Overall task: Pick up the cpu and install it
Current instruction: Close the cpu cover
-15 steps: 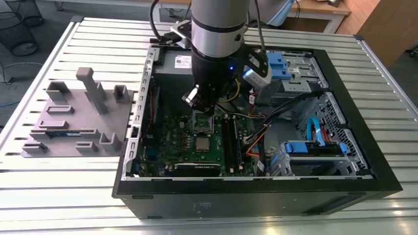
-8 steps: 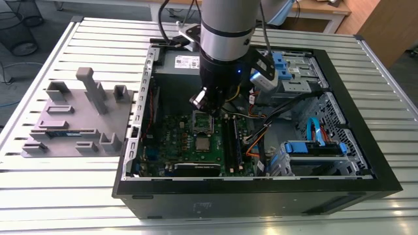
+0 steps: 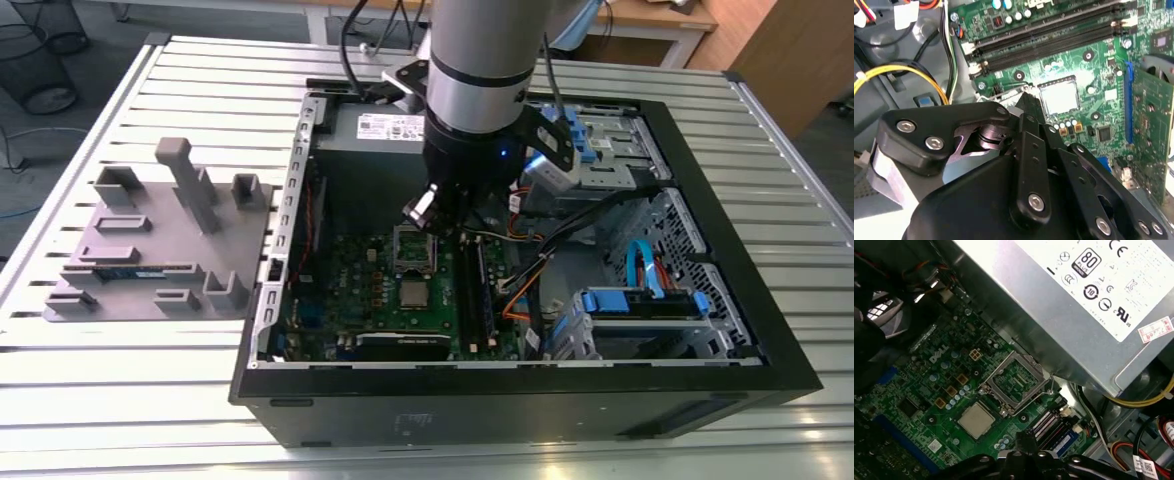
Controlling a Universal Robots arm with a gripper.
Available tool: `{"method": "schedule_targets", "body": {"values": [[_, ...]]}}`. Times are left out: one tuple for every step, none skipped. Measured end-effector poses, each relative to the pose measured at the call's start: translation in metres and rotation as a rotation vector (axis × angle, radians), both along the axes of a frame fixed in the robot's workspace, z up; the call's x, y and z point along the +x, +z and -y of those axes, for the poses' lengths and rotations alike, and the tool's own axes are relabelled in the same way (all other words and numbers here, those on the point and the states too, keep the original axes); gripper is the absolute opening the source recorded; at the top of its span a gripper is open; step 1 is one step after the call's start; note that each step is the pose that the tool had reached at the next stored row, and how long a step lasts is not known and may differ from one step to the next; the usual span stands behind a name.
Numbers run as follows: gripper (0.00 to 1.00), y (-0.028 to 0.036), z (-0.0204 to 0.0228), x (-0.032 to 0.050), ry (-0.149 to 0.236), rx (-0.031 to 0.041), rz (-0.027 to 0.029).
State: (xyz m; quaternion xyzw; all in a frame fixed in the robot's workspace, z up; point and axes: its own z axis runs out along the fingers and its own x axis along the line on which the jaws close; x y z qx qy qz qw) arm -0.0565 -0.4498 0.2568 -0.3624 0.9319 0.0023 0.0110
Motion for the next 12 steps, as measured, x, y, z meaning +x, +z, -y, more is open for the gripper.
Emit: {"method": "schedule_targets", "body": {"values": [[0.11, -0.0007, -0.0002, 0.0005, 0.000, 0.0001, 0.0000], [0.11, -0.0011, -0.0005, 0.0005, 0.000, 0.0001, 0.0000], [0.11, -0.0012, -0.0006, 0.0005, 0.000, 0.0000, 0.0000], [0.11, -0.0013, -0.0006, 0.0005, 0.000, 0.0000, 0.0000], [0.11, -0.0013, -0.0006, 0.0005, 0.000, 0.0001, 0.0001], [0.11, -0.0017, -0.0006, 0.0005, 0.000, 0.0042, 0.0012], [0.11, -0.0020, -0.0006, 0.0005, 0.000, 0.0134, 0.0030], [0.11, -0.0023, -0.0006, 0.0005, 0.000, 0.0233, 0.0046], [0.11, -0.0026, -0.0006, 0.0004, 0.000, 0.0317, 0.0064], [0.11, -0.0033, -0.0006, 0.0004, 0.000, 0.0360, 0.0084], [0.11, -0.0045, -0.0007, 0.0005, 0.000, 0.0383, 0.0098], [0.11, -0.0057, -0.0007, 0.0005, 0.000, 0.0399, 0.0101]]}}
